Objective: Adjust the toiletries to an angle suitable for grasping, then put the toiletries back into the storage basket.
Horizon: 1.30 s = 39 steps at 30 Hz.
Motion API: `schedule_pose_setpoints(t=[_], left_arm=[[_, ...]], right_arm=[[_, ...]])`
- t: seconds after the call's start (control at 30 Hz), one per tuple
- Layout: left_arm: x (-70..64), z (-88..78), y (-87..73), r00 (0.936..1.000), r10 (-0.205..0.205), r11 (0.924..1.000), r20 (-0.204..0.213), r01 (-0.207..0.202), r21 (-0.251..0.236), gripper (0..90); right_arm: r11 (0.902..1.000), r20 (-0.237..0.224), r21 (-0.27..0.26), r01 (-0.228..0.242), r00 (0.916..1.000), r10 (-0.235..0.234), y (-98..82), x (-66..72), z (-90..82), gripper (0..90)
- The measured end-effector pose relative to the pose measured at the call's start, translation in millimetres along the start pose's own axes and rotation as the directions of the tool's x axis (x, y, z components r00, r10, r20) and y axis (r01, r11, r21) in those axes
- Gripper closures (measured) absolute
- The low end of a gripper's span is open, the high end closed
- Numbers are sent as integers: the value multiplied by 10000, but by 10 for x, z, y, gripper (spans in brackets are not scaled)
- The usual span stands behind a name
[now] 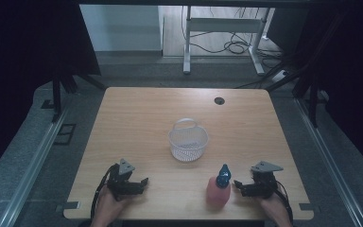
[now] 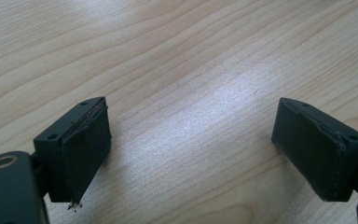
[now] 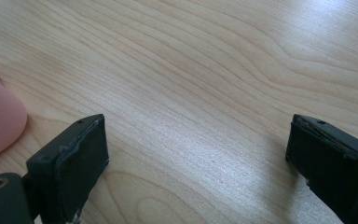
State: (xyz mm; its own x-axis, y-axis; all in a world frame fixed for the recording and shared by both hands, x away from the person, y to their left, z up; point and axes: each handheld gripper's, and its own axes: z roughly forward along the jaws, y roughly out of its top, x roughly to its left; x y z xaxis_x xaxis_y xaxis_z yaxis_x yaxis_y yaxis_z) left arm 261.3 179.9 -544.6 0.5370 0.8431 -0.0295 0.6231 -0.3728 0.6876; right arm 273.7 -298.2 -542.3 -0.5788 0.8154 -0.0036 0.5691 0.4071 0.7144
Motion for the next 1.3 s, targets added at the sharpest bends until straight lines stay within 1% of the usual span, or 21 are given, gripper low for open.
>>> schedule_pose_setpoints(t=[0.1, 0.17, 0.3, 0.6, 0.67, 0.77, 0.87, 0.93, 1.0, 1.03, 1.1, 1.23, 1.3], left_arm=[[0, 0, 1, 10000, -2, 10000, 0, 2, 2, 114], [1, 1, 1, 10000, 8, 10000, 12, -8, 1, 114], [1, 1, 1, 10000, 11, 10000, 7, -11, -6, 114], [1, 3, 7, 10000, -36, 10000, 11, 36, 10, 116], [2, 4, 22, 10000, -22, 9999, 2, 22, 105, 116], [5, -2, 30, 9999, -117, 9998, 68, 116, 157, 120], [22, -25, 36, 9987, -373, 9992, 361, 366, 181, 128], [22, -29, 38, 9983, -392, 9991, 424, 385, 154, 128], [20, -47, 48, 9979, -328, 9994, 557, 322, 123, 128], [5, -72, 64, 9977, -282, 9996, 615, 283, -9, 129], [-9, -102, 79, 9976, -198, 9997, 670, 206, -105, 128], [-22, -136, 94, 9966, -54, 9998, 818, 70, -194, 127], [-28, -149, 101, 9962, 94, 9998, 862, -76, -205, 126]], right_arm=[[10000, -115, 7, 65, 9999, -65, -2, -21, -2, 51], [10000, -118, -8, 49, 9999, -49, -6, -73, -8, 59], [10000, -74, -78, -2, 10000, 1, -14, -120, -18, 81], [10000, -78, -73, 8, 10000, -8, -17, -126, -23, 82], [10000, -82, -76, 12, 10000, -13, -18, -126, -24, 83], [10000, -94, -72, 17, 10000, -18, -19, -126, -25, 83], [10000, -114, -75, 30, 9999, -31, -20, -125, -27, 83], [10000, -125, -69, 34, 9999, -35, -21, -125, -29, 82], [10000, -136, -72, 40, 9999, -41, -22, -124, -29, 82], [10000, -147, -76, 62, 9999, -63, -24, -124, -30, 83], [9999, -158, -86, 83, 9998, -85, -25, -124, -31, 82], [9999, -166, -89, 90, 9998, -91, -26, -124, -32, 82], [9999, -173, -83, 73, 9998, -74, -26, -122, -32, 82]])
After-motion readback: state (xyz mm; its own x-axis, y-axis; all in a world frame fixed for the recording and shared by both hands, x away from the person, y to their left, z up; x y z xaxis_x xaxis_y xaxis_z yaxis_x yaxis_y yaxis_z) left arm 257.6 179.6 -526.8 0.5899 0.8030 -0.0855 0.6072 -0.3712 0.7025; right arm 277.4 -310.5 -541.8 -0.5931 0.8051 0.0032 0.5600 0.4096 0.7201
